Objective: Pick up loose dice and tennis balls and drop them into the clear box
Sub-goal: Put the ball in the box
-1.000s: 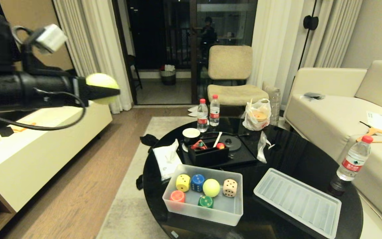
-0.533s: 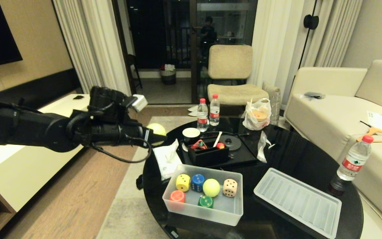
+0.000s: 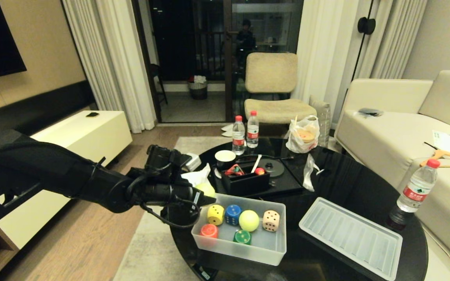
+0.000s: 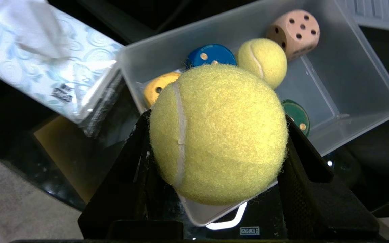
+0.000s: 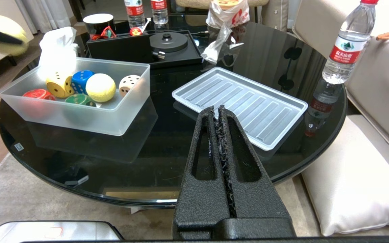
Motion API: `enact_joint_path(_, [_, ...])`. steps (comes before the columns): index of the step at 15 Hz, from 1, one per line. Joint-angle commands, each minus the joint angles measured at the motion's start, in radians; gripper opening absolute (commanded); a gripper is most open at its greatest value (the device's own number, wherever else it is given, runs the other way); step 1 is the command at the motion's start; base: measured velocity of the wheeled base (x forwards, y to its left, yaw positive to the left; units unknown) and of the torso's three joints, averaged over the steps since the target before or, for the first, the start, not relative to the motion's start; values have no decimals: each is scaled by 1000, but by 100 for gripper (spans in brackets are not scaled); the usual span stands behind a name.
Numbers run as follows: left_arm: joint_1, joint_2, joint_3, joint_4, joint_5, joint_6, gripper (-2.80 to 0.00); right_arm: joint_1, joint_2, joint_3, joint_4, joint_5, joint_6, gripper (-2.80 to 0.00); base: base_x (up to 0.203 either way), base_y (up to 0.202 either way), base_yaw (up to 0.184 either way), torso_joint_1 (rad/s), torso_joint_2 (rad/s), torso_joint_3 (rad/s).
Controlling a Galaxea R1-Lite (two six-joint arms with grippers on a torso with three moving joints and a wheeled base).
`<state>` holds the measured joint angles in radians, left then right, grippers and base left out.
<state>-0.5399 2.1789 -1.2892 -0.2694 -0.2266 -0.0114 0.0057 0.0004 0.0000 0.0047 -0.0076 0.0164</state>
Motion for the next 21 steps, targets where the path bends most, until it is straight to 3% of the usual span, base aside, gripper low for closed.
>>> enact_joint_path(1, [-20, 45, -14, -4, 4, 4, -280, 0, 0, 2, 0, 0, 0, -280, 0, 0, 0, 0, 0, 0])
enact_joint_path(13, [-69, 212, -130, -5, 36, 1, -280, 0, 0, 2, 0, 0, 0, -280, 0, 0, 0, 0, 0, 0])
enact_joint_path(21, [-80, 262, -138, -5, 59, 5, -280, 0, 0, 2, 0, 0, 0, -280, 0, 0, 0, 0, 0, 0])
